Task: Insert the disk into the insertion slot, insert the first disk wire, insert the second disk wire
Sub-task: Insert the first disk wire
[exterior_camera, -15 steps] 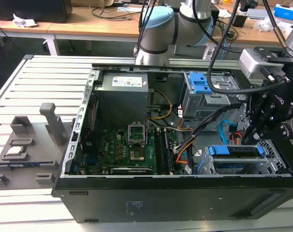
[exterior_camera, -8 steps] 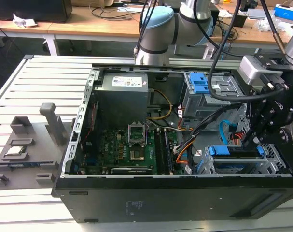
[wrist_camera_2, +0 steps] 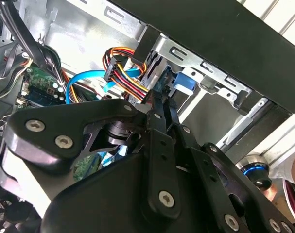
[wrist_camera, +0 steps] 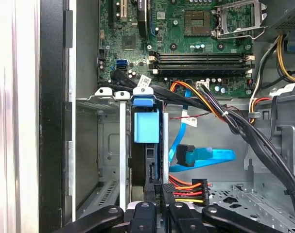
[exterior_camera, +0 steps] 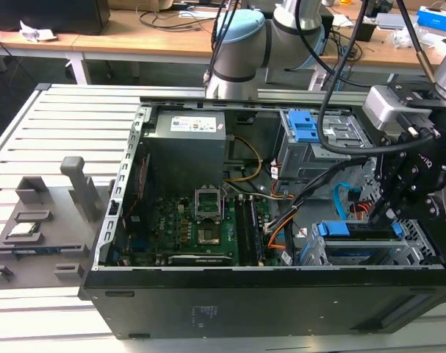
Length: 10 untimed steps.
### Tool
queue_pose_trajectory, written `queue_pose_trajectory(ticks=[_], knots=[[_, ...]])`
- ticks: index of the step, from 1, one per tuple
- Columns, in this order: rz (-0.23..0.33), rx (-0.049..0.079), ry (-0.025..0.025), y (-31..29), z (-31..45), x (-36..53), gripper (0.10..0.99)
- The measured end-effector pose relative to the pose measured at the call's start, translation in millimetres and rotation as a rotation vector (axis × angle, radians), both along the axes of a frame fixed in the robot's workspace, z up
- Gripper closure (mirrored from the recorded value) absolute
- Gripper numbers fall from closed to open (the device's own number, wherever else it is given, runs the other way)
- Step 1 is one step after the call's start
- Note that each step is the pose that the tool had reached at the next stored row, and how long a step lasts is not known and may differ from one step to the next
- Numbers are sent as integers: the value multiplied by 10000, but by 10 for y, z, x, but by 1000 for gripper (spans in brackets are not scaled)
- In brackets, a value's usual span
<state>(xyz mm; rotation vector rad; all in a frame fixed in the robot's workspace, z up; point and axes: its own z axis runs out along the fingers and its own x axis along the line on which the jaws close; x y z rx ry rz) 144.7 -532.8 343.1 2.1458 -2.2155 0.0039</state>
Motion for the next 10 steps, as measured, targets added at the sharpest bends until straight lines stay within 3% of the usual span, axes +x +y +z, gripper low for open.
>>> queue_pose_trajectory(ticks=[10], knots=[[0, 3, 10, -20, -18, 17, 918]])
